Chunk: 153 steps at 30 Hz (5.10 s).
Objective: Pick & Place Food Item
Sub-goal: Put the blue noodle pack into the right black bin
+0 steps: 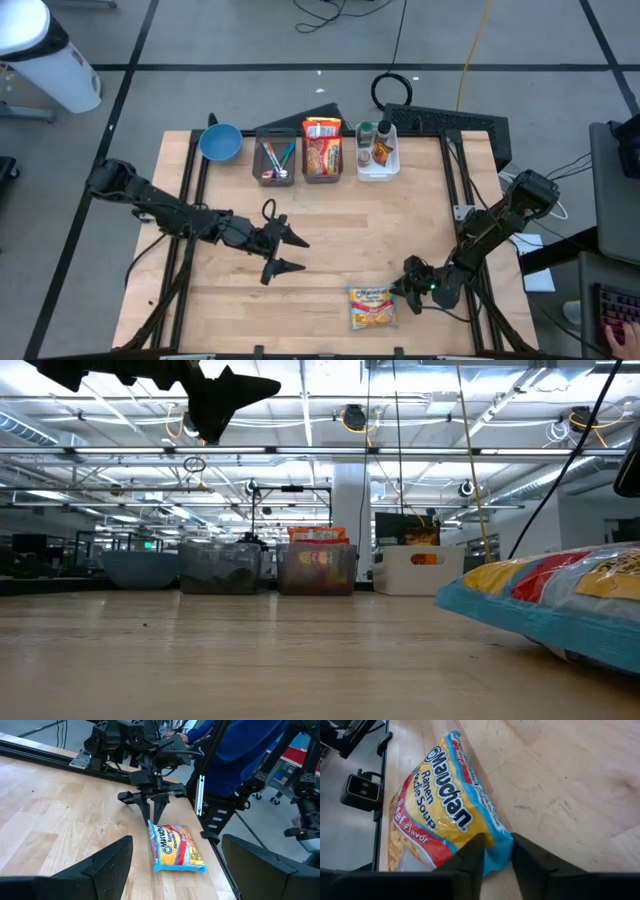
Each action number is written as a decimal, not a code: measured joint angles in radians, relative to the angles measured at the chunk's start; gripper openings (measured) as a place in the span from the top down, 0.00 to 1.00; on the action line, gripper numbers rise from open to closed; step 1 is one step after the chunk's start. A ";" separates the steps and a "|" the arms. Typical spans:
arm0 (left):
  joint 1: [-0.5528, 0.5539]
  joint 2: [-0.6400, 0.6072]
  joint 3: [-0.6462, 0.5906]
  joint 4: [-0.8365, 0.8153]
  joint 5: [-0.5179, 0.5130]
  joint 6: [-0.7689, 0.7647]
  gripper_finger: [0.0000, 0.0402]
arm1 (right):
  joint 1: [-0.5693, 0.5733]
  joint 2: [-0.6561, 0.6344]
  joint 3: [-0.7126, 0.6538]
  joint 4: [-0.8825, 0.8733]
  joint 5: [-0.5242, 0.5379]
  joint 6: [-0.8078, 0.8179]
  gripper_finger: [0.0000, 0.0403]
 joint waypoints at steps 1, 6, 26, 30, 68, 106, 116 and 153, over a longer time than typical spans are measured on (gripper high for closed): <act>0.000 0.000 0.000 0.000 0.000 0.000 0.23 | 0.000 0.000 0.000 0.000 -0.005 -0.002 0.84; 0.000 0.000 0.000 0.000 0.000 -0.002 0.23 | 0.000 0.000 0.000 0.038 -0.017 -0.056 0.98; 0.032 0.000 0.000 0.125 -0.180 0.162 0.23 | -0.161 -0.135 0.000 0.255 0.041 -0.569 1.00; 0.032 0.000 0.000 0.121 -0.180 0.124 0.23 | -0.176 -0.192 0.000 0.263 0.037 -0.648 1.00; 0.033 0.000 0.000 0.119 -0.178 0.123 0.23 | -0.175 -0.405 0.000 0.241 -0.012 -0.867 1.00; 0.204 -0.009 0.102 -0.111 -0.156 0.113 0.23 | -0.769 -0.404 0.424 -0.377 -0.569 -1.334 1.00; 0.324 0.009 0.320 -0.306 -0.074 0.176 0.23 | -0.895 -0.389 0.460 -0.389 -0.651 -1.399 1.00; 0.337 0.101 0.344 -0.384 -0.028 0.208 0.23 | -0.986 -0.160 0.698 -0.447 -0.702 -1.507 1.00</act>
